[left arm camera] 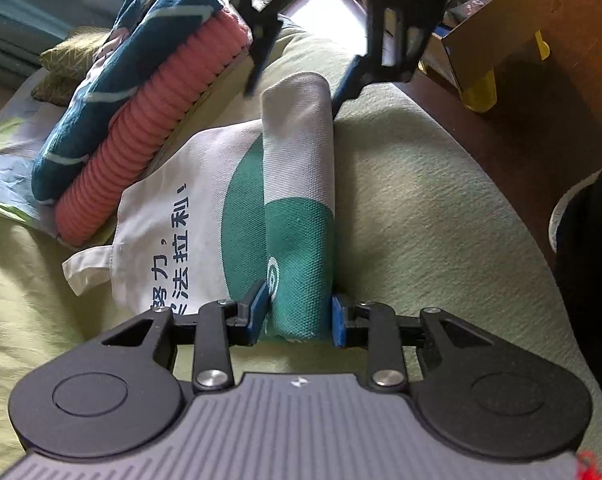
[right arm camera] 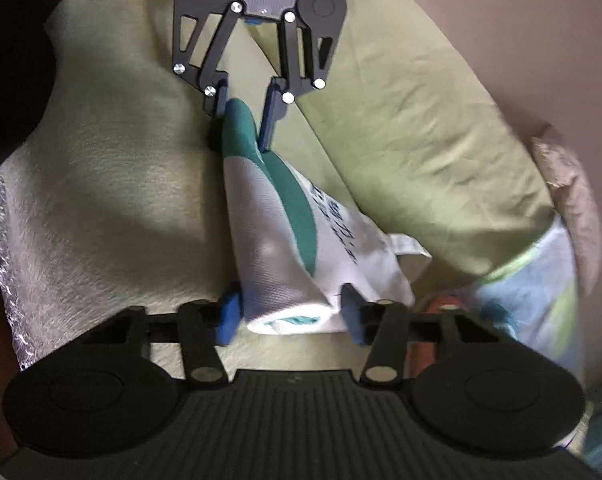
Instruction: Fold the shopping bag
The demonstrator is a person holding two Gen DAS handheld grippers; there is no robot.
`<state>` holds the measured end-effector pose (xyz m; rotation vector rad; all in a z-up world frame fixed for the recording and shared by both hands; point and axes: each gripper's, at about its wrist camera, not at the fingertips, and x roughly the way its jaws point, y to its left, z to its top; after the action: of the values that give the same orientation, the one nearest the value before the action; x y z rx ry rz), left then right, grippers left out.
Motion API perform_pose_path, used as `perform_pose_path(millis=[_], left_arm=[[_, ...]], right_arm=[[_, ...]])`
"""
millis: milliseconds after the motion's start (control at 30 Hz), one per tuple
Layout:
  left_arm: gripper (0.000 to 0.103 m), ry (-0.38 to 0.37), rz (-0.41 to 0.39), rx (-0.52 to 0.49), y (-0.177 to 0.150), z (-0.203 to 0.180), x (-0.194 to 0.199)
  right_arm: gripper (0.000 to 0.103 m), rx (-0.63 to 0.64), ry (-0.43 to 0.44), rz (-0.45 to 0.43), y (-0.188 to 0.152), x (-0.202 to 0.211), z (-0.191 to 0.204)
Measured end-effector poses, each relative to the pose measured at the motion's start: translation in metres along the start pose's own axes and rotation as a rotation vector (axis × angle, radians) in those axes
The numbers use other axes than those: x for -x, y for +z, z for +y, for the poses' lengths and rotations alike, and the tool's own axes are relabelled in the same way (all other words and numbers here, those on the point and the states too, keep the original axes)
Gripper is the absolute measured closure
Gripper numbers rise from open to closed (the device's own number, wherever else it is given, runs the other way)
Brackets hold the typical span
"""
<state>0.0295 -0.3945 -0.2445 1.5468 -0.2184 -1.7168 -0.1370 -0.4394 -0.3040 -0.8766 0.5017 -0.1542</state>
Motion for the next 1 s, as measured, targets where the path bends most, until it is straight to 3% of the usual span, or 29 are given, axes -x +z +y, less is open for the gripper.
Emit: perform_pose_path(millis=[167,333,567,700,900,1000], left_arm=[[0.066,-0.037,-0.021,0.061,-0.004,0.01,-0.003],[0.066,-0.095,-0.028,0.183,-0.005,0.027,-0.002],[0.065,-0.319,-0.054,0.378,-0.006,0.056,0.011],[0.066,-0.382,-0.015,0.48,-0.006,0.077,-0.002],[0.057,-0.408,0.015,0.615,-0.009,0.095,-0.015],[0.054,-0.364,0.018,0.647,-0.01,0.097,-0.01]], right_arm=[[0.066,-0.153,0.108,0.007,-0.005,-0.006,-0.02],[0.067,-0.508,0.28,0.104,-0.003,-0.011,-0.064],[0.067,-0.934,0.553,0.186,-0.024,-0.007,-0.098],[0.068,-1.23,0.641,0.228,-0.054,-0.022,-0.113],[0.069,-1.516,0.731,0.324,-0.081,-0.041,-0.123],[0.071,-1.593,0.727,0.361,-0.085,-0.04,-0.123]])
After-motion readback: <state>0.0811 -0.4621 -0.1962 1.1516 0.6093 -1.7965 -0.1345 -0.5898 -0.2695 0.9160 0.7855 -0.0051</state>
